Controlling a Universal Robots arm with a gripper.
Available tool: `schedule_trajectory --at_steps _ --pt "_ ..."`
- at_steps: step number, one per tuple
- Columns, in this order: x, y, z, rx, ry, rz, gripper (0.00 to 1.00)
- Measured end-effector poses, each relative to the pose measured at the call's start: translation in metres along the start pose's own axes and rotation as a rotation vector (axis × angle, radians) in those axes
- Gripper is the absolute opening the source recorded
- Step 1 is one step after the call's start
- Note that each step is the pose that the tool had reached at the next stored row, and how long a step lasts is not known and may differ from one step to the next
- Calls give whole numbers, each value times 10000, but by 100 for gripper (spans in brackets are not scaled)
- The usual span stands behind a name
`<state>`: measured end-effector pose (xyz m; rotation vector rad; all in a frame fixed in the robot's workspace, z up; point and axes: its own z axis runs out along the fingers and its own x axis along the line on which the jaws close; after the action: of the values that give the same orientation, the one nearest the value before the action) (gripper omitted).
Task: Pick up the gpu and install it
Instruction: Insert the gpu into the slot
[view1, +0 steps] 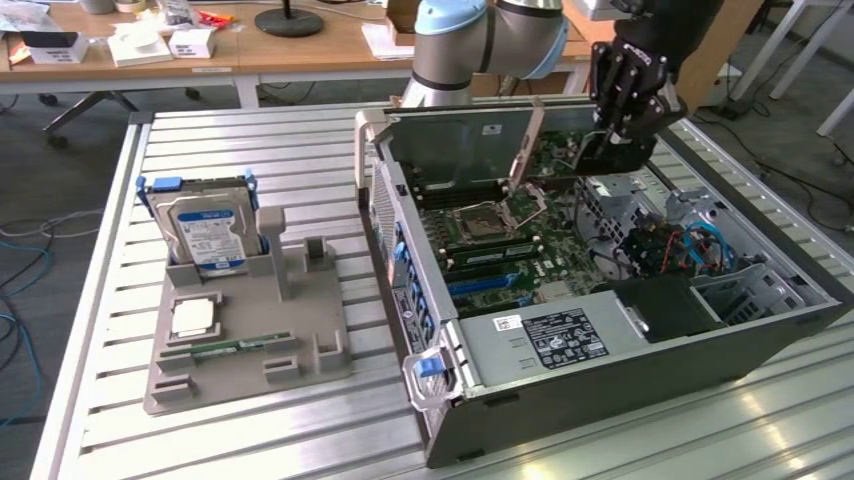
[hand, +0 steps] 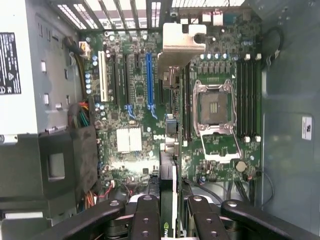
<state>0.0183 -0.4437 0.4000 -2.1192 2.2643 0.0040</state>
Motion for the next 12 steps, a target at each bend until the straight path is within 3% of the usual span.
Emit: schedule_trajectory --at_steps 12 --pt "14 223 -2 7 0 -14 26"
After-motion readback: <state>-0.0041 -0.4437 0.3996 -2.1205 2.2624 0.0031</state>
